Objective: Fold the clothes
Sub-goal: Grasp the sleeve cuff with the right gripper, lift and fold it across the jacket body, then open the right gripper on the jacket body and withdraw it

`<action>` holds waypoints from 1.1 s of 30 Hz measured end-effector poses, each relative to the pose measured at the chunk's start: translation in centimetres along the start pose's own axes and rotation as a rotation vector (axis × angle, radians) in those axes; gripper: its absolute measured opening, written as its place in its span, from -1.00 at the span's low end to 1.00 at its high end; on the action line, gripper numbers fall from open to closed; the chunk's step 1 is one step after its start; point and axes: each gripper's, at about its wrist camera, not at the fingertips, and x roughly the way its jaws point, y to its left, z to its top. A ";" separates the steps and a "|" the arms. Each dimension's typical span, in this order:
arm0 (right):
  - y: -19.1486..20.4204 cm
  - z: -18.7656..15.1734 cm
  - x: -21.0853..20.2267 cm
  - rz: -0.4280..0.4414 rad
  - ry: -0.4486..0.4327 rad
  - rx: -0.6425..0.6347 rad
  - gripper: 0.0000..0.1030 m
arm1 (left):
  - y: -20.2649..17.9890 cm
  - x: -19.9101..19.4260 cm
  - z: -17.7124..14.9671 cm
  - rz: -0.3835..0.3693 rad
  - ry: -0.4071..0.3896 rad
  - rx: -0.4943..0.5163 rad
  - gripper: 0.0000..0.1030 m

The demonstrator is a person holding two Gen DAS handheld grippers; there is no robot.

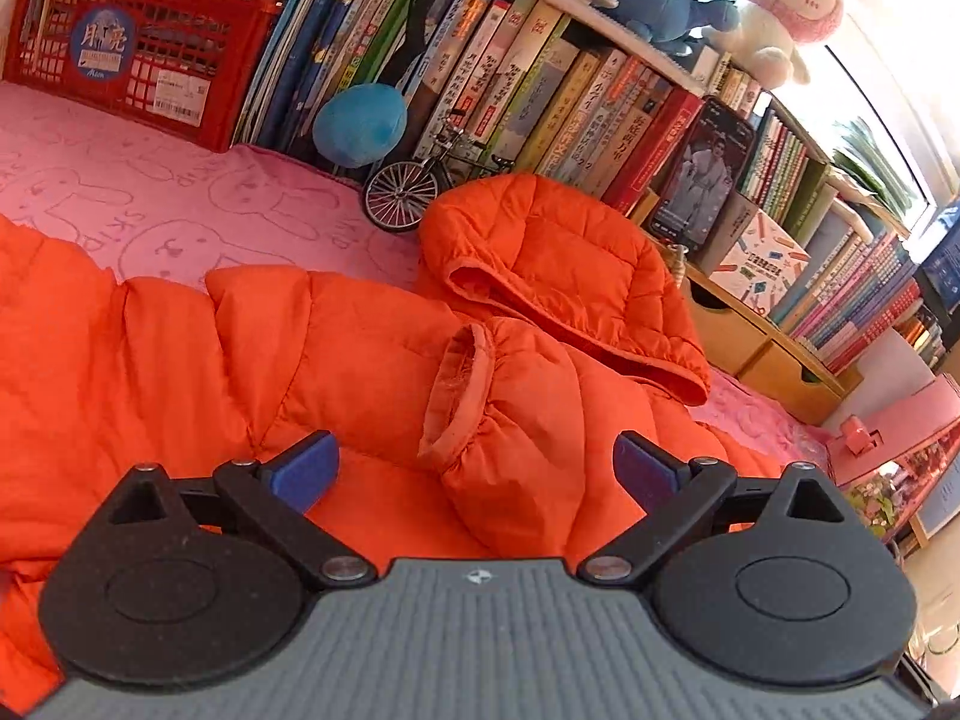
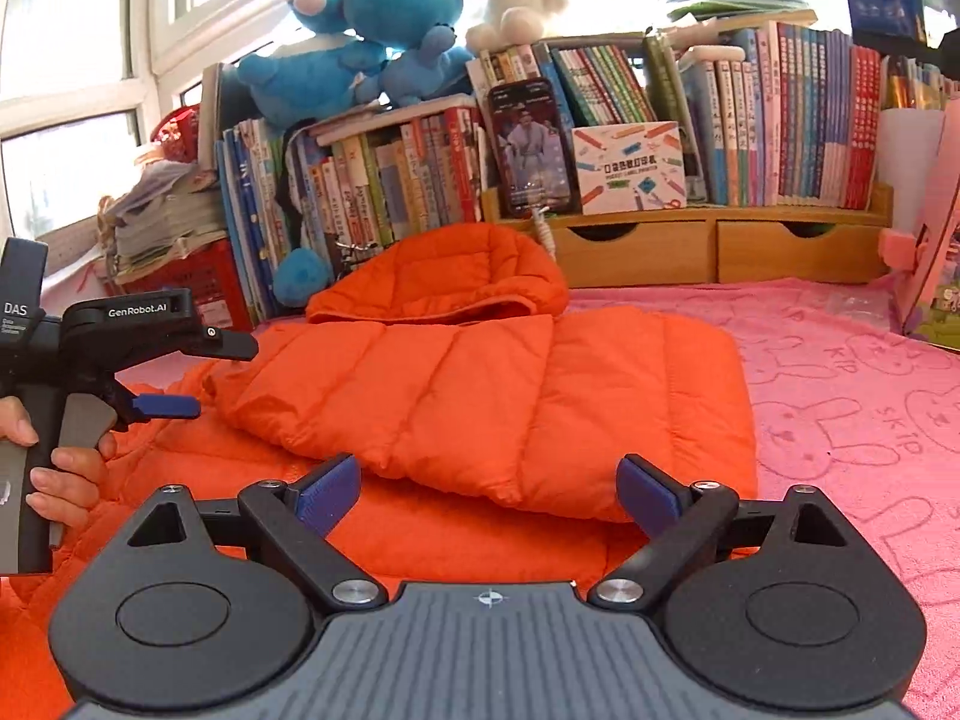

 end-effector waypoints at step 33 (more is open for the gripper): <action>-7.1 0.6 1.2 -0.487 0.011 0.223 0.87 | -2.0 -2.5 -6.7 0.212 -0.117 0.373 0.35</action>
